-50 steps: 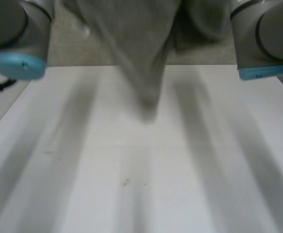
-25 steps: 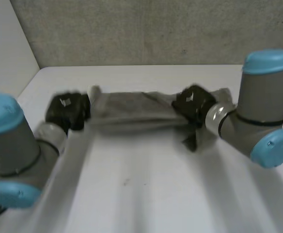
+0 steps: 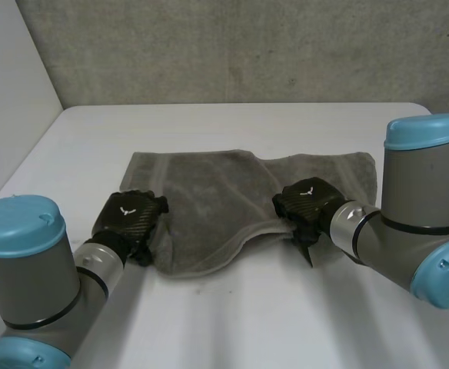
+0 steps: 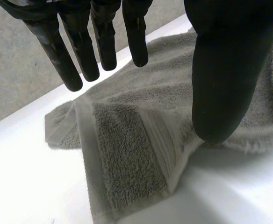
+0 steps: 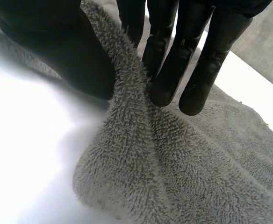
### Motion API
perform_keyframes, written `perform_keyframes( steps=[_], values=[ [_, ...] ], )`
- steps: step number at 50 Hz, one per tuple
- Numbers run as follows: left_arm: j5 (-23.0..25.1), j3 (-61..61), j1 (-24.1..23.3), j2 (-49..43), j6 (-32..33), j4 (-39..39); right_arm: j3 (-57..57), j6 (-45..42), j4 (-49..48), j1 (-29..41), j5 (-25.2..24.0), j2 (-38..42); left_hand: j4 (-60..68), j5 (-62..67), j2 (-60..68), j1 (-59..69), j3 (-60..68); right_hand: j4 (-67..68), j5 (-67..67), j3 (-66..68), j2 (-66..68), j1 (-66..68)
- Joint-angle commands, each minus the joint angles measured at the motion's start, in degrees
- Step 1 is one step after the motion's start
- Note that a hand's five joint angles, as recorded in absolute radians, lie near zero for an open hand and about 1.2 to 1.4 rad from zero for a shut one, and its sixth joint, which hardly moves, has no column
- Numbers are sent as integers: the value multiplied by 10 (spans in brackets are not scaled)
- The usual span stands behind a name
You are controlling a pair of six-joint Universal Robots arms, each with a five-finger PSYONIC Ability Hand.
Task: Fold the towel.
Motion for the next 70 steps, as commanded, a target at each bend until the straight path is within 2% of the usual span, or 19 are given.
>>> perform_keyframes(
  steps=[1, 8, 16, 29, 39, 47, 52, 64, 66, 67, 68, 70],
  values=[
    [2, 2, -5, -9, 0, 2, -2, 79, -3, -6, -9, -7, 9, 9, 8, 4, 7, 115, 138, 119, 125, 256],
    [8, 20, -6, -62, -1, 0, -2, 121, -3, -38, -21, -14, 19, 19, 18, 14, 18, 115, 138, 119, 125, 256],
    [8, 15, -21, -75, -1, -2, -3, 190, -9, -61, -21, -9, 24, 24, 23, 20, 23, 115, 138, 119, 125, 256],
    [6, 5, -22, -48, -1, -3, -9, 201, -24, -62, -19, 10, 26, 26, 25, 21, 24, 115, 138, 119, 125, 256],
    [6, 28, -23, -97, 0, 1, -11, 239, -34, -75, -20, 15, 73, 73, 72, 68, 71, 115, 138, 119, 125, 256],
    [7, 55, -23, -118, -1, 5, -12, 239, -34, -76, -20, 21, 179, 179, 178, 174, 177, 115, 138, 119, 125, 256],
    [7, 76, -21, -118, -6, 8, -11, 236, -34, -76, -20, 20, 330, 330, 329, 325, 328, 115, 138, 119, 125, 256],
    [6, 81, -22, -97, -7, 13, -10, 233, -34, -75, -21, 19, 386, 386, 385, 381, 384, 115, 138, 119, 125, 256],
    [6, 78, -21, -101, -7, 13, -9, 233, -34, -73, -22, 19, 478, 478, 477, 473, 476, 115, 138, 119, 125, 256],
    [6, 78, -21, -101, -7, 13, -9, 233, -34, -73, -22, 19, 478, 478, 477, 474, 477, 115, 138, 119, 125, 256],
    [5, 77, -19, -101, -7, 13, -10, 232, -34, -72, -23, 18, 543, 543, 542, 539, 542, 115, 138, 119, 125, 256],
    [4, 76, -18, -101, -7, 13, -11, 229, -34, -71, -23, 19, 557, 557, 556, 552, 556, 115, 138, 119, 125, 256]
  ],
)
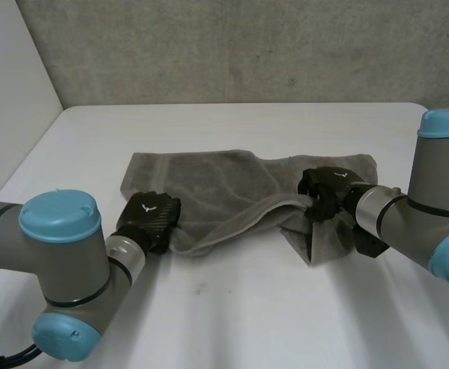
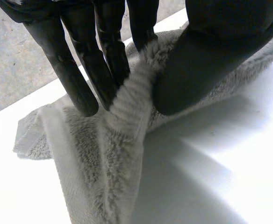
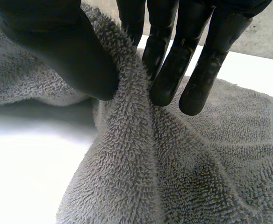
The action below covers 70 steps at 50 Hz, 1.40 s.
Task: Fold the towel.
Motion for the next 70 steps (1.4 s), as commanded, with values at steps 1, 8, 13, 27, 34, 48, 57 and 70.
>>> perform_keyframes(
  steps=[1, 8, 13, 27, 34, 48, 57, 70],
  values=[
    [-3, -6, 4, 1, 0, 0, -3, -17, 3, 4, -2, -2, 193, 194, 188, 190, 188, 115, 138, 119, 125, 256],
    [-8, -22, 23, 78, 10, -11, 10, -169, 40, 7, 9, -21, 193, 194, 188, 190, 189, 115, 138, 119, 125, 256],
    [-7, -46, 28, 181, 39, -57, 21, -311, 119, 8, 36, -70, 193, 194, 188, 190, 189, 115, 138, 119, 125, 256],
    [-7, -70, 44, 261, 86, -204, 80, -388, 199, 30, 87, -143, 193, 194, 188, 190, 189, 115, 138, 119, 125, 256],
    [-6, -30, 61, 129, 112, -244, 58, -475, 201, 55, 144, -65, 193, 194, 188, 190, 189, 115, 138, 119, 125, 256],
    [-24, 418, 52, 0, 88, -70, -205, -505, -219, 59, 169, -10, 193, 194, 188, 190, 189, 115, 138, 119, 125, 256],
    [-54, 471, 58, 38, -11, 48, -198, -504, -327, 57, 95, -43, 193, 194, 188, 190, 189, 115, 138, 119, 125, 256],
    [4, 109, 86, 137, -20, 54, -169, -518, 90, 22, -25, -10, 193, 194, 188, 190, 189, 115, 138, 119, 125, 256]
  ],
)
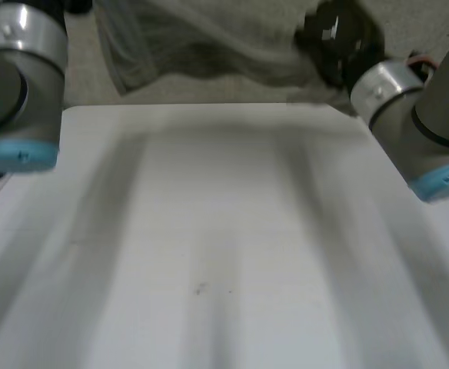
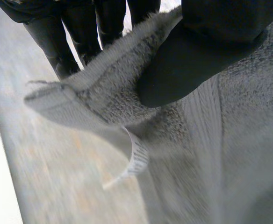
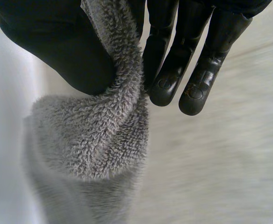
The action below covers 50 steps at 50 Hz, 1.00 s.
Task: Fold the towel.
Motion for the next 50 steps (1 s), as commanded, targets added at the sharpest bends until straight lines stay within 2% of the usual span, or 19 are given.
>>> perform_keyframes(
  steps=[1, 3, 6, 8, 9, 11, 12, 14, 17, 18, 19, 20, 22, 25, 27, 28, 30, 38, 50],
  values=[
    [48, -233, 23, 34, 9, 3, 17, -24, 253, -24, -55, 46, 102, 104, 102, 111, 103, 115, 138, 119, 125, 249],
    [52, -290, 28, 26, 21, 7, 34, -55, 301, -25, -72, 71, 102, 104, 102, 111, 103, 115, 138, 119, 125, 249],
    [52, -312, 28, 18, 29, 10, 44, -66, 302, -25, -77, 85, 102, 104, 102, 111, 103, 115, 138, 119, 125, 249],
    [51, -336, 29, -9, 45, 14, 57, -71, 289, -21, -71, 111, 102, 104, 102, 111, 103, -25, -1, -21, -15, 109],
    [51, -336, 29, -9, 45, 14, 57, -71, 289, -21, -71, 111, 102, 104, 102, 111, 103, -26, -2, -22, -16, 109],
    [50, -346, 29, -22, 55, 14, 62, -62, 260, -19, -60, 122, 102, 104, 102, 111, 103, -270, -247, -266, -261, -136],
    [50, -346, 29, -22, 56, 14, 62, -62, 260, -19, -60, 122, 102, 104, 102, 111, 103, -271, -248, -267, -262, -137],
    [50, -349, 31, -23, 56, 14, 74, -4, 225, -18, -44, 113, 102, 104, 102, 111, 103, -395, -372, -391, -386, -261],
    [48, -356, 35, -22, 56, 14, 88, 50, 209, -21, -41, 102, 102, 104, 102, 111, 103, -450, -426, -445, -440, -315],
    [49, -356, 38, -20, 57, 15, 105, 107, 193, -27, -41, 84, 102, 104, 102, 111, 103, -483, -460, -479, -473, -349],
    [48, -357, 41, -18, 57, 15, 127, 162, 175, -31, -41, 64, 102, 104, 102, 111, 103, -486, -463, -482, -477, -352],
    [48, -357, 41, -18, 57, 15, 127, 163, 174, -31, -41, 63, 102, 104, 102, 111, 103, -487, -463, -482, -477, -352],
    [48, -357, 49, -10, 57, 15, 192, 259, 128, -54, -41, 20, 102, 104, 102, 111, 103, -483, -460, -479, -474, -349],
    [48, -357, 54, -5, 57, 16, 231, 303, 100, -65, -41, 0, 102, 104, 102, 111, 103, -478, -455, -474, -469, -344],
    [48, -357, 65, 2, 56, 16, 310, 382, 45, -85, -37, -41, 102, 104, 102, 111, 103, -466, -443, -462, -457, -332],
    [48, -357, 65, 2, 56, 16, 310, 382, 44, -86, -37, -41, 102, 104, 102, 111, 103, -466, -443, -462, -457, -332],
    [47, -359, 67, 4, 55, 15, 382, 441, 11, -104, -37, -88, 102, 104, 102, 111, 103, -455, -431, -451, -445, -320],
    [48, -361, 69, 4, 53, 16, 494, 498, -6, -129, -42, -135, 102, 104, 102, 111, 103, -423, -399, -419, -413, -289],
    [48, -358, 71, 3, 51, 16, 543, 491, -77, -121, -37, -119, 102, 104, 102, 111, 103, -312, -288, -308, -302, -177]
  ],
)
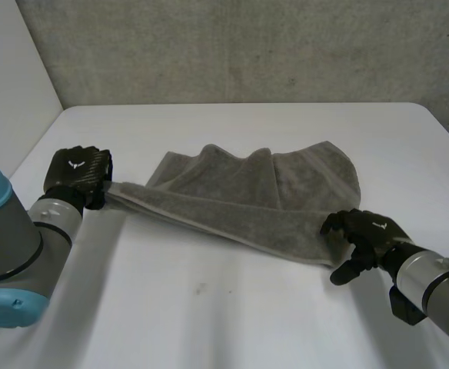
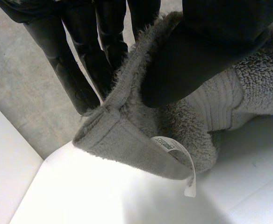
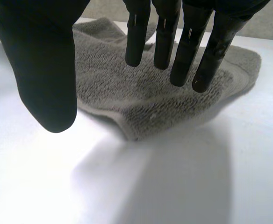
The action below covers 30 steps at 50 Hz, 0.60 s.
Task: Fold the towel.
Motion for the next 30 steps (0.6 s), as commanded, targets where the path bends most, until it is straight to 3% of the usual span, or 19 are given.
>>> perform_keyframes(
  steps=[1, 16, 30],
  values=[
    [0, -1, 2, -1, -1, 0, 22, -10, -58, 9, 3, 25, 102, 103, 102, 110, 103, 95, 104, 96, 105, 137],
    [1, -2, 3, -6, -2, 0, -8, -28, -120, 17, 8, 87, 102, 103, 102, 110, 103, 162, 171, 163, 172, 204],
    [2, -4, 3, -7, -2, 0, -58, -66, -121, 36, 62, 138, 102, 103, 102, 110, 103, 221, 230, 222, 231, 263]
  ],
)
